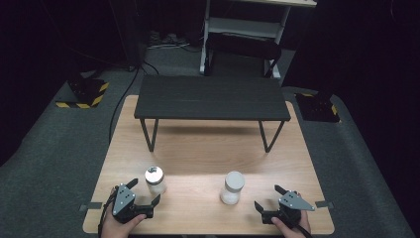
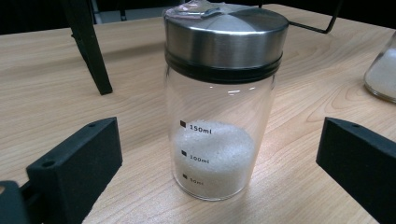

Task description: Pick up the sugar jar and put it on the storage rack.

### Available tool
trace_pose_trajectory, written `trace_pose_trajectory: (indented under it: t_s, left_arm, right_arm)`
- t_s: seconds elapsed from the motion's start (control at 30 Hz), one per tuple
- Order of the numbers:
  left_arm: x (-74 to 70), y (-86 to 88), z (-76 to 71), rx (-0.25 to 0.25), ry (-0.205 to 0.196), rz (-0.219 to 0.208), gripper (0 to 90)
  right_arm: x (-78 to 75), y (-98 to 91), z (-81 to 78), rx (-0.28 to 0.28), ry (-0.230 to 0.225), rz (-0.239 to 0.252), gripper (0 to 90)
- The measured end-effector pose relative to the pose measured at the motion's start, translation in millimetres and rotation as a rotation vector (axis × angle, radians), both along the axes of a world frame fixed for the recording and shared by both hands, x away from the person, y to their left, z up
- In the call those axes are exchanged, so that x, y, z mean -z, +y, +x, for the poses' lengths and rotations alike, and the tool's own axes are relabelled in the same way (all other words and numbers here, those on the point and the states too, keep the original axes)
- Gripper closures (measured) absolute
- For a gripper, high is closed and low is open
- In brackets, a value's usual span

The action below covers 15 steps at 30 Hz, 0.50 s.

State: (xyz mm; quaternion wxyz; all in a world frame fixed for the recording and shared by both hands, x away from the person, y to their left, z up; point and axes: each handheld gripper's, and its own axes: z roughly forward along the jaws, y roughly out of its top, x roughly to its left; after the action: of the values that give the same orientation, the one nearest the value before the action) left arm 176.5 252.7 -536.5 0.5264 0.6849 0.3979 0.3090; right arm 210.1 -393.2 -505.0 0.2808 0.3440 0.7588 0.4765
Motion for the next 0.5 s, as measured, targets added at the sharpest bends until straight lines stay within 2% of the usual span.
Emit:
trace_pose_trajectory:
  t_s: [0.1,0.3,0.5]
  left_arm:
    - [-0.2,-1.6,-0.6,0.002,-0.007,0.014,0.6]
    - [0.4,-3.1,-1.9,-0.008,-0.011,0.013,0.6]
    - [1.7,-4.2,-4.4,-0.014,-0.021,0.014,0.7]
  right_arm:
    - [-0.3,-0.2,0.5,-0.001,0.003,0.001,0.2]
    - [1.2,-4.0,0.3,0.005,0.007,0.027,0.2]
    - [1.5,-4.2,-0.9,0.008,0.006,0.029,0.2]
